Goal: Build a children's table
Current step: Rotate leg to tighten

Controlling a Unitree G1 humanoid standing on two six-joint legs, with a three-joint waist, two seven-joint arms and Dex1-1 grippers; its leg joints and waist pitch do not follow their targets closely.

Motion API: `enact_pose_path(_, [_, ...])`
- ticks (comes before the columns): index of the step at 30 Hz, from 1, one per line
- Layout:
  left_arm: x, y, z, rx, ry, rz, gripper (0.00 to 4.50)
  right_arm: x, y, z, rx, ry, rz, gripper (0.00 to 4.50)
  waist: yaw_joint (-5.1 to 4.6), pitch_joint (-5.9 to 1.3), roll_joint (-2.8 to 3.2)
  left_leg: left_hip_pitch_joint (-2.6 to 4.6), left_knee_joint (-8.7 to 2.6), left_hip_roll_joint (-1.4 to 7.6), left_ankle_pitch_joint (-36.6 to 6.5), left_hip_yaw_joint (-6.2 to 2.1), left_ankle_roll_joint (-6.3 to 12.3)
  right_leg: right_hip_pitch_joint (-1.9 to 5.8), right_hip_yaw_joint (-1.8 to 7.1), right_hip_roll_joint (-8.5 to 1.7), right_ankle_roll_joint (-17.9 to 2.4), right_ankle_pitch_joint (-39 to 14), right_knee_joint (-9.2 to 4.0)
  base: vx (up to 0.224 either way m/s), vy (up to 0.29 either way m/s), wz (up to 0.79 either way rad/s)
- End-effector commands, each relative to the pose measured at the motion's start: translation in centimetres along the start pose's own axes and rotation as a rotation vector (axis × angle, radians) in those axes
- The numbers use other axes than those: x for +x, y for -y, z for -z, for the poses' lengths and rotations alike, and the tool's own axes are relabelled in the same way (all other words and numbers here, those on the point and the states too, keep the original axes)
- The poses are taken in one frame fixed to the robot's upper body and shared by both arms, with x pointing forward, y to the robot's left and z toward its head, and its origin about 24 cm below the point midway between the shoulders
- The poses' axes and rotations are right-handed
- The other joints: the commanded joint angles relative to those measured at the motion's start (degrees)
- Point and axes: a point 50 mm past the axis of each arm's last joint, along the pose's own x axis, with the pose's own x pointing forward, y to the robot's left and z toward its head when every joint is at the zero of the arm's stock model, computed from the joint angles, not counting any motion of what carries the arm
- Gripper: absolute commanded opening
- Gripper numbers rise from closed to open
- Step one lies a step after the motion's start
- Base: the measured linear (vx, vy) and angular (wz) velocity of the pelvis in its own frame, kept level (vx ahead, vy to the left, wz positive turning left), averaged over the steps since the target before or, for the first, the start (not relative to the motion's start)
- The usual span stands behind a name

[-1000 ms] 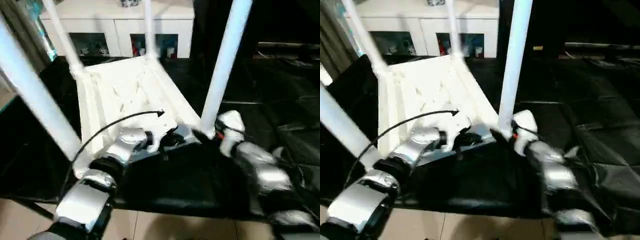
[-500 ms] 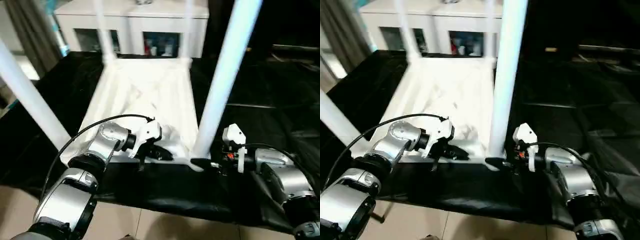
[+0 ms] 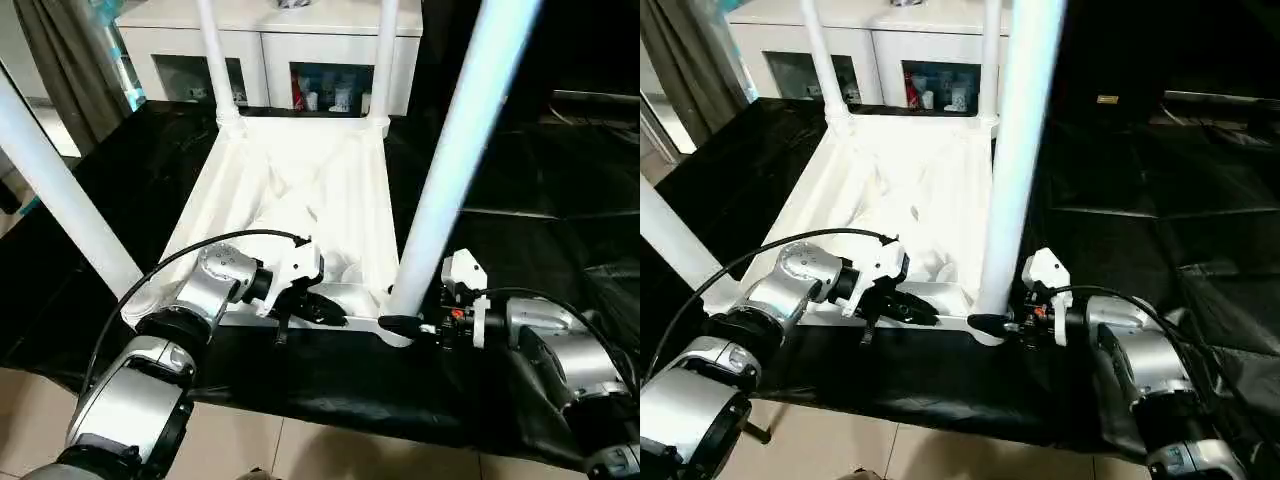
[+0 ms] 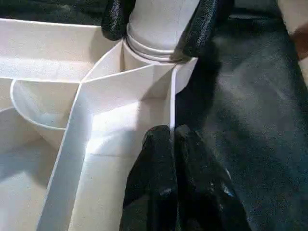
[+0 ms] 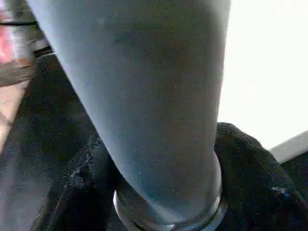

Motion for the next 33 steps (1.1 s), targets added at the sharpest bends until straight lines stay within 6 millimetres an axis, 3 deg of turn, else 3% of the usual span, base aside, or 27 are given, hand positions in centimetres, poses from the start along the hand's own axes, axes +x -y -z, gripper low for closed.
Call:
enact_pose_path(1, [0.7,-0.8,-1.3,0.019,0.042,-0.100,0.00,0.8,-0.1,0.8,0.012,-0.019,0.052,2.60,-0.35,-3.46,-1.04,0.80,-3.98,4.24,-10.5,-2.11,4.54,3.05,3.44,-5.53,-8.3,-21.3,-4.96,0.000,0.000,0.00])
enact_pose_path(6, [2.2,-1.6,-2.1,-0.005,0.070,-0.256,0.00,2.0,1.0,1.8,0.077,-0.016,0.296,2.59,-1.13,-3.25,-1.09,1.06,-4.05,3.93,-12.1,-2.34,3.32,2.92,3.20,-5.56,-6.5,-25.9,-5.77,0.000,0.000,0.00])
enact_pose_path(8, [3.2,-1.8,-2.6,-0.020,0.076,-0.321,0.00,2.9,1.3,2.1,0.136,-0.004,0.413,2.59,-2.16,-3.18,-1.08,1.07,-4.09,3.68,-12.7,-2.38,2.92,2.76,3.08,-5.34,-5.9,-27.6,-6.11,0.000,0.000,0.00])
enact_pose_path(12, [5.1,-1.7,-3.6,-0.040,0.097,-0.377,0.00,4.9,1.5,2.4,0.223,0.001,0.574,2.59,-3.01,-3.25,-0.86,0.83,-4.17,3.70,-12.9,-2.58,3.11,2.78,3.11,-5.40,-5.8,-27.4,-6.11,0.000,0.000,0.00])
enact_pose_path(14, [5.9,-1.5,-4.0,-0.039,0.109,-0.366,0.00,6.0,1.0,2.2,0.211,-0.005,0.555,2.59,-3.71,-3.41,-0.93,0.35,-4.19,3.72,-12.4,-2.74,3.54,3.18,3.13,-5.45,-6.6,-24.6,-5.69,0.000,0.000,0.00])
enact_pose_path(18, [6.5,-1.2,-4.2,-0.019,0.101,-0.351,0.00,7.3,0.5,1.7,0.144,-0.005,0.519,2.59,-3.91,-3.84,-0.83,0.12,-3.79,3.63,-9.3,-2.43,5.76,3.44,3.46,-5.48,-8.8,-18.0,-4.90,0.000,0.000,0.00])
enact_pose_path(20, [6.5,-1.2,-4.1,-0.019,0.096,-0.347,0.00,7.4,0.5,1.3,0.125,0.011,0.519,3.29,-3.88,-3.76,-1.11,0.09,-3.78,3.63,-8.8,-2.30,6.59,3.42,3.47,-5.46,-9.6,-16.7,-4.73,0.000,0.000,0.00])
enact_pose_path(21, [6.5,-1.2,-4.0,-0.019,0.095,-0.346,0.00,7.3,0.6,1.3,0.125,0.016,0.521,3.29,-3.83,-3.71,-1.02,0.15,-3.75,3.57,-8.9,-2.24,6.74,3.39,3.44,-5.43,-9.5,-17.5,-4.81,0.000,0.000,0.00])
enact_pose_path(26, [5.3,-1.1,-3.1,-0.010,0.071,-0.279,0.00,6.0,1.2,0.1,0.060,0.074,0.442,3.57,-3.80,-3.75,-0.92,0.25,-3.83,3.86,-9.5,-2.32,6.87,3.42,3.53,-5.38,-9.6,-17.3,-4.72,0.000,0.000,0.00])
enact_pose_path(28, [4.6,-1.1,-2.8,-0.003,0.060,-0.239,0.00,5.2,0.9,-0.3,0.033,0.091,0.337,3.57,-3.53,-3.82,-0.82,0.08,-3.68,3.90,-8.4,-2.16,8.39,3.65,3.53,-5.26,-10.6,-13.5,-4.23,0.000,0.000,0.00])
enact_pose_path(33, [3.0,-1.0,-2.1,0.023,0.041,-0.153,0.00,2.8,0.3,-0.3,-0.022,0.049,0.124,3.57,-2.53,-3.93,-0.96,-0.03,-3.43,4.04,-6.9,-2.03,10.02,3.69,3.38,-5.20,-10.6,-11.7,-3.92,0.000,0.000,0.00])
